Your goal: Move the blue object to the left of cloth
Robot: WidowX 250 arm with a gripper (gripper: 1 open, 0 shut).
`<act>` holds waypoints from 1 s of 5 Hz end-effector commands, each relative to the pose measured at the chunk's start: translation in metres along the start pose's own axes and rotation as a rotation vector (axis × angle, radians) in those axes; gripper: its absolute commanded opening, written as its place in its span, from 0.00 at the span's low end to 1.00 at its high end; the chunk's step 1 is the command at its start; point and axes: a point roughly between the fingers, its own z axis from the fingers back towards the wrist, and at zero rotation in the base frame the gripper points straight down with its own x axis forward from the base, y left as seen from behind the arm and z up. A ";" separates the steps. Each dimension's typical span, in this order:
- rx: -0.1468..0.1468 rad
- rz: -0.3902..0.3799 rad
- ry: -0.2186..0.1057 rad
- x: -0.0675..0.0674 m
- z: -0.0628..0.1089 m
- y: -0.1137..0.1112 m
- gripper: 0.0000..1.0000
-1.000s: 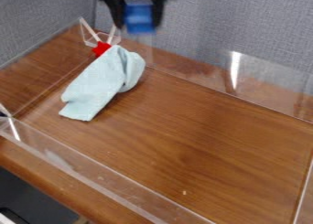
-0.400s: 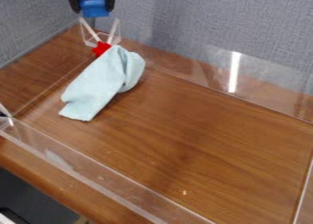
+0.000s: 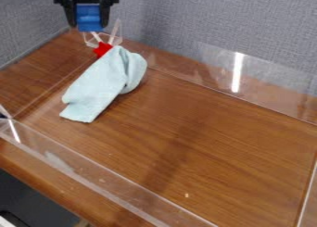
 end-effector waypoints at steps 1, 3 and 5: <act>0.022 0.007 -0.080 0.007 0.012 -0.015 0.00; 0.051 0.029 -0.077 0.010 -0.001 -0.014 0.00; 0.029 0.012 -0.086 0.003 0.012 -0.007 0.00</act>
